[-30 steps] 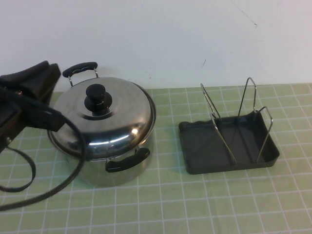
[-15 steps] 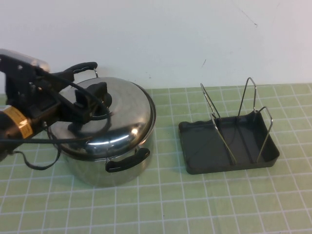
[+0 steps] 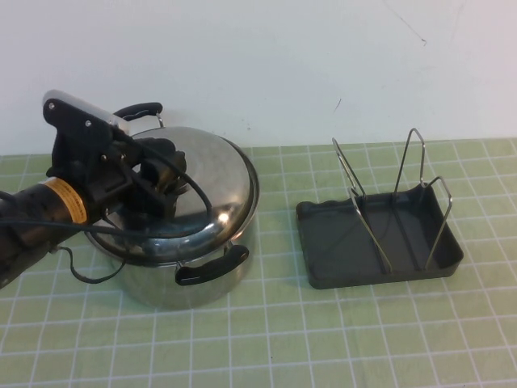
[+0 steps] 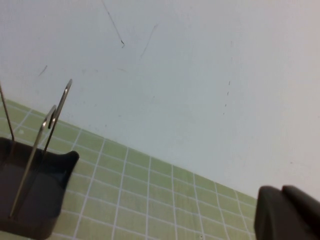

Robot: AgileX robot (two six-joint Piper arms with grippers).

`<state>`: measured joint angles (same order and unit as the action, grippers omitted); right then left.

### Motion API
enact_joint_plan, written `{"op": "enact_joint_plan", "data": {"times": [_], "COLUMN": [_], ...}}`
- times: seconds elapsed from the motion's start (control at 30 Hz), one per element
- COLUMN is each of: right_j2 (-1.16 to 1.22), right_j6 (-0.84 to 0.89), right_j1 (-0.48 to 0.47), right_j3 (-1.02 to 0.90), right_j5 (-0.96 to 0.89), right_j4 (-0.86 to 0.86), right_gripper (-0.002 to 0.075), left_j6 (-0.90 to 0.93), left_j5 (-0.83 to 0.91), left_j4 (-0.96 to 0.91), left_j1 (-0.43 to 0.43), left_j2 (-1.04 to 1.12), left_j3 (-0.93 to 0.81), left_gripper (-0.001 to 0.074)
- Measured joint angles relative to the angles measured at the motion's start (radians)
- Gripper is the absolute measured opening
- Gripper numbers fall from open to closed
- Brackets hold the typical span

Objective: Put pot lid on rack
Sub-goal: Open the pot, then hand over the pot lid

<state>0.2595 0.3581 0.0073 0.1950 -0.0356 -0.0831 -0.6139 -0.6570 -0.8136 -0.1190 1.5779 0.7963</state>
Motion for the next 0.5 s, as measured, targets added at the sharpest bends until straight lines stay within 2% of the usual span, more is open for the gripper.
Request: {"op": "enact_joint_plan", "data": {"times": [0.37,0.5], "right_j2": [0.004,0.004], "right_j6": [-0.025,-0.027], "right_j1": [0.000,0.000], "right_j3": [0.001,0.072], "right_j5": [0.036,-0.007], "right_j4": [0.029,0.034], "right_gripper": [-0.0001,-0.0001], "left_j6": [0.008,-0.019], "left_j5": [-0.168,-0.227], "left_j4": [0.027,0.080], "left_j1": [0.000,0.000], "left_j2": [0.001,-0.050], "left_j3": [0.000,0.000], "left_gripper": [0.0329,0.0329]}}
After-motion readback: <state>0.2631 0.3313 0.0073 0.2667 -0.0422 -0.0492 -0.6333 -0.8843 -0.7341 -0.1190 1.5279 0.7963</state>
